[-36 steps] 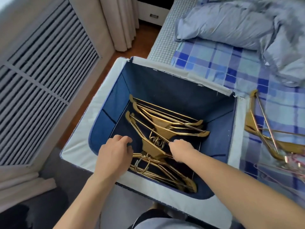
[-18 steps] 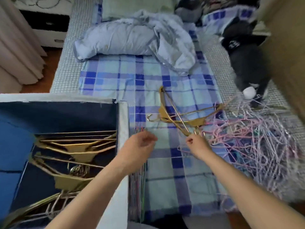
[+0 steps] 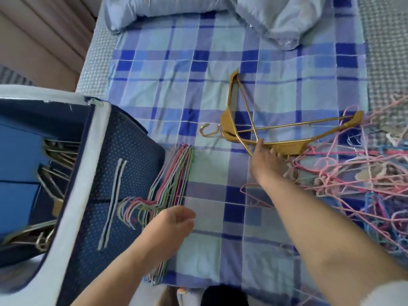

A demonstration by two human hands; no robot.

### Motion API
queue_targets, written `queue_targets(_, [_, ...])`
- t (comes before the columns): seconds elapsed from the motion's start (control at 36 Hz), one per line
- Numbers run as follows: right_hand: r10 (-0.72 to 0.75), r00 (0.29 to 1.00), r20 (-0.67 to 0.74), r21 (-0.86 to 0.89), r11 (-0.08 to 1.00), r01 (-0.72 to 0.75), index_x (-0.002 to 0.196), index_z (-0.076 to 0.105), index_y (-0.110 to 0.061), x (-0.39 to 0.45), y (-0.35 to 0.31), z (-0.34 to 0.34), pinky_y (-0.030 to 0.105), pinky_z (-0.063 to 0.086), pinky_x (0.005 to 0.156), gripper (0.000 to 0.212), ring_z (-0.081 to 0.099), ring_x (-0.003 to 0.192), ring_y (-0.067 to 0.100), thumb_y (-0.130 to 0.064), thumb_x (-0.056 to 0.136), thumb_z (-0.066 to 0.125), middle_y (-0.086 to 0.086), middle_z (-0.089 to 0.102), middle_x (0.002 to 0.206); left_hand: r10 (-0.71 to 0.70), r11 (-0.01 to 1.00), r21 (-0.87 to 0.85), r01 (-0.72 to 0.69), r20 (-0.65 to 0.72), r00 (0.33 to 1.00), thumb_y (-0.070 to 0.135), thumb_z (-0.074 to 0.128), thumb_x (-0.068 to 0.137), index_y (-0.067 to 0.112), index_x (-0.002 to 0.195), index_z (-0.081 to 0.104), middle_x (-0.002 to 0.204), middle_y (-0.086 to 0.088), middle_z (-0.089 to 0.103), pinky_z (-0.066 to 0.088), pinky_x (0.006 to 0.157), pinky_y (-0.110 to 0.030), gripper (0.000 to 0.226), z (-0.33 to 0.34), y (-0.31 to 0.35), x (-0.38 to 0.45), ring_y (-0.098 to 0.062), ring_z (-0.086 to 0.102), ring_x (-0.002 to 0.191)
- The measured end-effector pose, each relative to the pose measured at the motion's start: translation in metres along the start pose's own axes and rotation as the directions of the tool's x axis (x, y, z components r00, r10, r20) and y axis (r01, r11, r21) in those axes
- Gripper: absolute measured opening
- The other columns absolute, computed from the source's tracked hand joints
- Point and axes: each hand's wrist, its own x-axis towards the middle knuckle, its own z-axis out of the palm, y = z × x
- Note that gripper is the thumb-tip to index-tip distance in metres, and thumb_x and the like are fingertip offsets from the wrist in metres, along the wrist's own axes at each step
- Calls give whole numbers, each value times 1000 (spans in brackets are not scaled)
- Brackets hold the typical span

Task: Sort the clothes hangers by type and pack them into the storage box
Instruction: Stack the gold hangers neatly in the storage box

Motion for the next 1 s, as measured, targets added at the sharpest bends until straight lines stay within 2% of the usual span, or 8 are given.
queue_targets(0.06, [21, 1000, 4, 176, 984, -21, 152, 23, -18, 2, -2, -3, 51, 53, 88, 50, 62, 110, 35, -21, 105, 36, 17, 59, 132, -29, 998, -52, 28, -24, 999, 14, 61, 97, 30, 96, 70, 88, 1, 75, 58, 81, -41, 18, 4, 1, 3, -22, 72, 84])
queue_targets(0.14, [17, 999, 48, 437, 899, -37, 151, 17, -24, -20, 1, -26, 46, 58, 73, 69, 68, 93, 31, -11, 94, 54, 11, 63, 123, -30, 978, -207, 24, -26, 999, 15, 62, 98, 22, 100, 74, 89, -4, 76, 57, 87, -51, 14, 17, 22, 11, -26, 72, 86])
queue_targets(0.28, [-176, 984, 28, 641, 759, 118, 155, 8, -20, -129, -9, -63, 40, 53, 78, 82, 64, 94, 27, -25, 93, 61, 5, 62, 111, 10, 786, -618, -19, -17, 1000, 35, 60, 100, 17, 128, 62, 107, -3, 72, 53, 95, -43, 33, 48, 74, 27, -21, 69, 101])
queue_targets(0.42, [-636, 766, 90, 834, 469, 291, 151, 30, -26, -171, -8, -81, 13, 45, 87, 63, 59, 108, 10, -35, 97, 62, -2, 62, 121, -5, 649, -748, -141, -190, 982, 4, 58, 98, 13, 123, 59, 105, -15, 76, 62, 72, -43, 27, 54, 96, 39, -30, 75, 84])
queue_targets(0.47, [-698, 709, 103, 745, 527, 410, 146, 43, -28, -142, 3, -78, 21, 43, 98, 50, 54, 115, 12, -40, 99, 56, -3, 59, 123, -49, 678, -720, -147, -245, 968, -4, 51, 98, 10, 119, 56, 101, -18, 75, 60, 53, -39, 26, 42, 86, 40, -31, 73, 72])
queue_targets(0.64, [-317, 948, 43, -22, 948, 318, 143, 43, -15, 12, 66, -43, 44, 35, 107, 55, 42, 125, 35, -8, 89, 53, 12, 51, 137, -153, 763, -645, -38, -237, 959, -1, 54, 100, 14, 111, 59, 87, -20, 70, 54, 57, -38, 20, 15, 39, 17, -23, 63, 53])
queue_targets(0.78, [-312, 941, 131, -330, 881, 338, 140, 43, -28, 53, 101, -39, 44, 31, 106, 66, 47, 123, 33, -33, 81, 73, 7, 54, 131, -175, 756, -653, -31, -248, 953, 2, 60, 98, 18, 118, 64, 94, -24, 75, 53, 83, -66, 26, 8, 4, 0, -37, 67, 76])
queue_targets(1.0, [-319, 945, 79, -411, 853, 322, 127, 50, -23, 33, 88, -78, 42, 40, 99, 51, 53, 119, 33, -19, 79, 68, 8, 58, 124, -98, 730, -673, -119, -276, 956, 10, 60, 100, 15, 115, 60, 83, -13, 73, 49, 58, -38, 16, 1, -3, -17, -24, 62, 58])
